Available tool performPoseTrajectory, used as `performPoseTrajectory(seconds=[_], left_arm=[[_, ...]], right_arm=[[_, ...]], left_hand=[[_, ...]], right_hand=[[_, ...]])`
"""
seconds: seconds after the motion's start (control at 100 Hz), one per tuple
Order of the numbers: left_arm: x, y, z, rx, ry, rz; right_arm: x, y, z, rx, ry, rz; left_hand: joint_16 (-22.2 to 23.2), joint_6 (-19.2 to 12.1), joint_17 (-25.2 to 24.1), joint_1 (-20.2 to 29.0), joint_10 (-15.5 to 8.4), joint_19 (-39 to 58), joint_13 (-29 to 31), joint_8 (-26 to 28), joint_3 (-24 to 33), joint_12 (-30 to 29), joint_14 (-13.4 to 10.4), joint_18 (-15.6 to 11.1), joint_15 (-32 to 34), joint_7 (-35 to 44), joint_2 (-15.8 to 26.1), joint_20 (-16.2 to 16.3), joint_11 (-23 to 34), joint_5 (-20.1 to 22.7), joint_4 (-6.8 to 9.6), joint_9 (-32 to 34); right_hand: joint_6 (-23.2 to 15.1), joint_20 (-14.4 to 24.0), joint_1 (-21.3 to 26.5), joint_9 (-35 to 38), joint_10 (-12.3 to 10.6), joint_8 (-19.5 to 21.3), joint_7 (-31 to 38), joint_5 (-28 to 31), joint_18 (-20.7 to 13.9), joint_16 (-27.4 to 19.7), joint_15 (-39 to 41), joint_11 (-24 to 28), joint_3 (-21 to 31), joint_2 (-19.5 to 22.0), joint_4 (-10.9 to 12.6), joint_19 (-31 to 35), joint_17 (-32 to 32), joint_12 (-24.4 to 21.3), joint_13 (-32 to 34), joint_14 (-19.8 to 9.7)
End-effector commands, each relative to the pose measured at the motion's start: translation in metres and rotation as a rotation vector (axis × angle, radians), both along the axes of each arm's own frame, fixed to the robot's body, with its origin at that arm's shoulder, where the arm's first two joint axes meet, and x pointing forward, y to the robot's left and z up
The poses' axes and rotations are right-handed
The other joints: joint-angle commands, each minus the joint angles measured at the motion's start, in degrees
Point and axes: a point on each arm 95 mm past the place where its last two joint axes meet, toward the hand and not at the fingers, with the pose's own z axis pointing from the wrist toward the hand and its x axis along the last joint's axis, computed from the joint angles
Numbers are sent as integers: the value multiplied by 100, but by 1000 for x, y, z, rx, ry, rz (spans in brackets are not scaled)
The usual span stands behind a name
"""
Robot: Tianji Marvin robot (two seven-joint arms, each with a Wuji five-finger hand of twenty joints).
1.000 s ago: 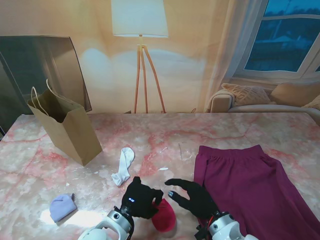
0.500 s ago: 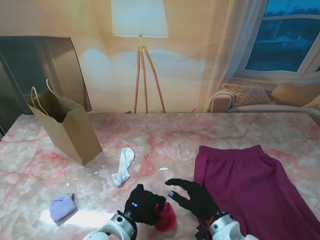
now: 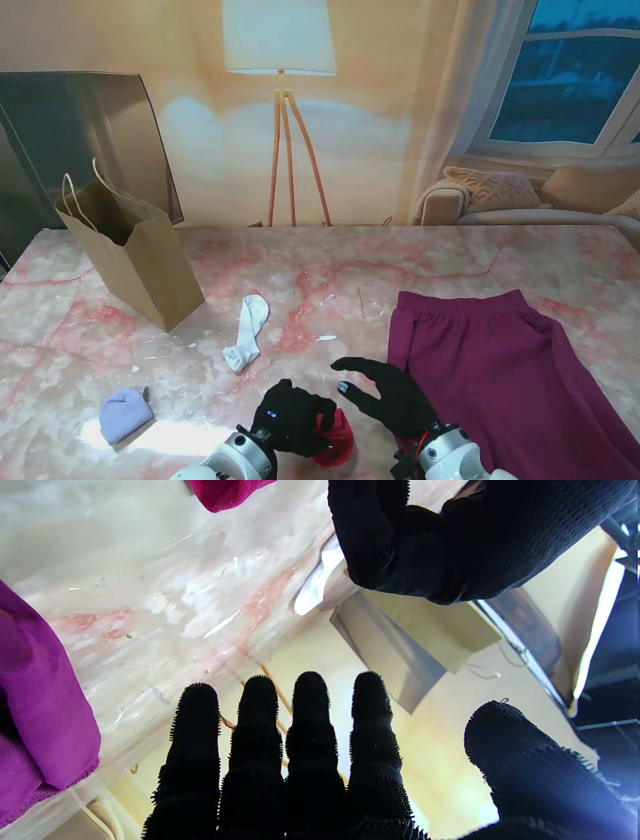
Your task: Fold the socks and the shorts into the kraft paper bag
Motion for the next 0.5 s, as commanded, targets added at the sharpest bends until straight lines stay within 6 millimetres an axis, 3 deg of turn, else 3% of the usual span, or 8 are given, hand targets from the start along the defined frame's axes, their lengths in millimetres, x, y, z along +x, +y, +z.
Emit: performPoseTrajectory(seconds=[0.0,0.27,0.36,0.43,0.46,0.49], left_arm=[[-4,-3,1,-12,10,-6],[-6,-5,-2,-56,89,-24],[-6,-5,-3,-48,113,-36],[-7,-4,-3,-44,141,-53],[-7,-3,-3,-39,154,-66],[-7,-2,-3,-34,166,-76]], right_arm=[[-3,1,-2,1,9,0],[-3,0,-2,2,8,-3],[-3,0,-2,2,8,-4],[-3,0,-3,1,8,-4],[-3,0,-3,1,9,-4],[-3,0,-3,1,9,-4]], left_hand=[[-42,18,0,-30,8,204,312,-11,4,-72,-141,-48,42,99,63,-32,119,-3,194,263],[-183,284,-33,52,138,196,260,-156,-74,-427,-85,-94,-75,-100,439,-60,-51,-24,250,249],[-262,384,-162,-5,186,68,103,-201,-114,-618,-48,-94,-251,-209,653,-104,-383,-83,334,257],[-309,765,-397,-329,410,-91,-181,-367,-165,-736,132,-30,-529,-731,852,-100,-925,-57,370,145],[-316,1007,-525,-666,513,-188,-342,-407,-162,-743,200,4,-662,-1135,1105,-98,-1114,13,449,24],[-297,1262,-687,-1115,613,-314,-552,-209,-264,-752,281,23,-812,-1673,1539,-95,-1297,68,785,-149]], right_hand=[[-140,205,61,137,-97,34,22,80,-15,129,90,51,34,-23,-248,124,3,46,99,36],[-142,205,62,134,-97,35,23,79,-15,128,88,50,37,-24,-247,123,1,46,94,27],[-150,204,65,136,-96,34,20,74,-11,128,86,50,37,-23,-248,118,-7,46,88,33],[-146,203,65,126,-102,34,20,75,-10,127,85,46,37,-25,-247,116,-10,44,87,27],[-142,202,62,126,-103,34,20,74,-11,126,83,46,36,-23,-248,111,-18,44,81,30],[-126,201,63,119,-93,34,21,77,-9,125,79,43,38,-22,-247,109,-21,43,72,28]])
